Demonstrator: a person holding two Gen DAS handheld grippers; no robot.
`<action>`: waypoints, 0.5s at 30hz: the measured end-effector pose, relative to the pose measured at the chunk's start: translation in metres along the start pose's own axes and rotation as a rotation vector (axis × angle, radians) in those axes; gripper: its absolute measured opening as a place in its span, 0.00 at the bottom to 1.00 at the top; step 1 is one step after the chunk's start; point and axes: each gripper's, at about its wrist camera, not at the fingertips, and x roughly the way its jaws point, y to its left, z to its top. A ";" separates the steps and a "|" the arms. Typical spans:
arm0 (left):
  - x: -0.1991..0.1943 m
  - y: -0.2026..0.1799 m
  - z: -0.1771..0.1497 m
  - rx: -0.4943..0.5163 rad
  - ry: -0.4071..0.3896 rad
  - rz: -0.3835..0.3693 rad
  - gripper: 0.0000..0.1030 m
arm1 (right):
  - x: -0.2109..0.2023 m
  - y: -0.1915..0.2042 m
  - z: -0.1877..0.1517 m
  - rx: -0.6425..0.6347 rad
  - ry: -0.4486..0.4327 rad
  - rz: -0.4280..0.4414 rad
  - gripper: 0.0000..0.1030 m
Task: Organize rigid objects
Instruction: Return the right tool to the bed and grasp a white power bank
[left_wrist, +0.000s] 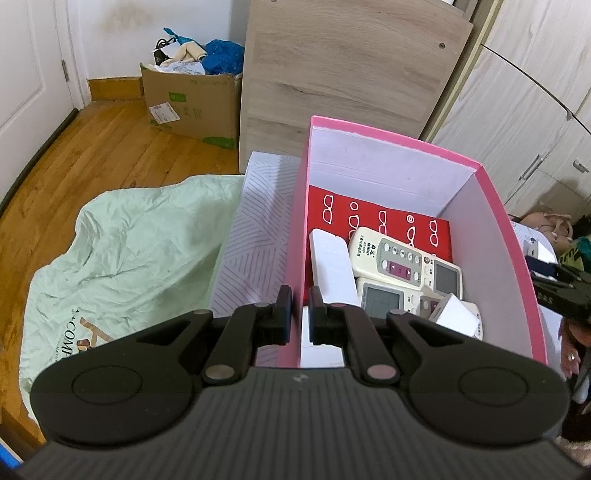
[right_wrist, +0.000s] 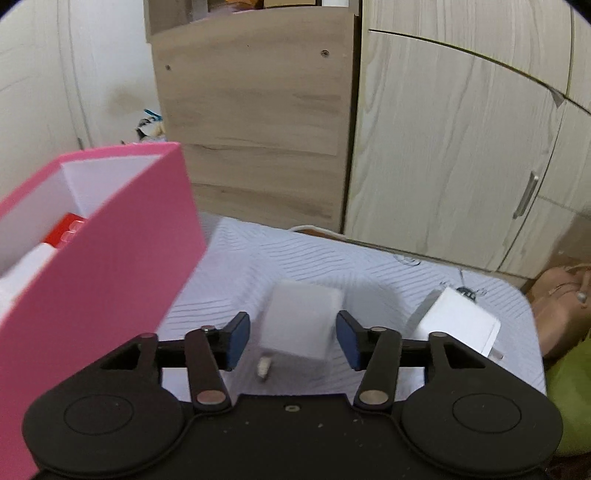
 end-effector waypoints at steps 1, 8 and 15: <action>0.000 0.001 0.000 0.001 0.000 -0.001 0.06 | 0.003 0.000 0.000 0.001 0.006 -0.002 0.60; 0.001 0.000 0.000 0.004 0.000 -0.001 0.06 | 0.028 -0.003 0.000 0.036 0.026 0.011 0.61; 0.001 -0.003 -0.001 0.011 -0.002 0.005 0.06 | 0.007 -0.002 -0.007 0.052 -0.071 0.025 0.52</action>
